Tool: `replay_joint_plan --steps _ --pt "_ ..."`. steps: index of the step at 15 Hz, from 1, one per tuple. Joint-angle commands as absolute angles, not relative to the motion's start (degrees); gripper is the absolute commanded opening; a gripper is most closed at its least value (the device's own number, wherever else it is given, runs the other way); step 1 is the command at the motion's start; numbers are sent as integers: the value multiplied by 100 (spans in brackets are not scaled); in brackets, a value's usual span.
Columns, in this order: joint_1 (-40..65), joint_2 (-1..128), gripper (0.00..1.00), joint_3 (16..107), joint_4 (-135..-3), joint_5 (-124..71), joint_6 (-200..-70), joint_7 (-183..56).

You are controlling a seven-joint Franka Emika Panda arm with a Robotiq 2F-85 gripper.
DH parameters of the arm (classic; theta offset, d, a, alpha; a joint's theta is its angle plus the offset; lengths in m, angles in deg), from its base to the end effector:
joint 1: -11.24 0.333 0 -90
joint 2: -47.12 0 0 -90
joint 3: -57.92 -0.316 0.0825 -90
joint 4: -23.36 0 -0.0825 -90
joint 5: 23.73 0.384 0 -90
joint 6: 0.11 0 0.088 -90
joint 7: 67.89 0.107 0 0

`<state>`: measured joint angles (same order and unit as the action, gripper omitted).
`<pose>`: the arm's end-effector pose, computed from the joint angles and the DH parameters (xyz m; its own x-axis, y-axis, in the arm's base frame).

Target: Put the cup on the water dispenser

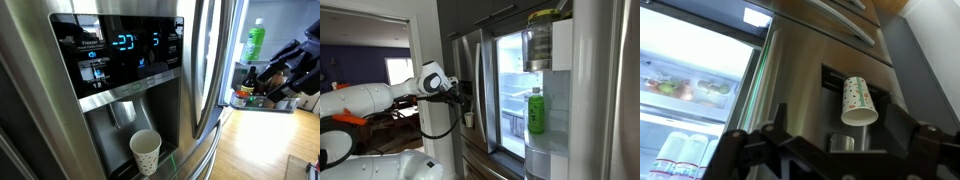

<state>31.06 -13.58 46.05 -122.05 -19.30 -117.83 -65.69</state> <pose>0.2222 0.1711 0.6274 0.7502 0.3859 0.5369 0.4085 -0.9090 0.0826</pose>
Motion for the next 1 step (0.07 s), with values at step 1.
replay_joint_plan --steps 1 --pt "3001 -1364 100 4547 -12187 -1827 -11758 -6648"
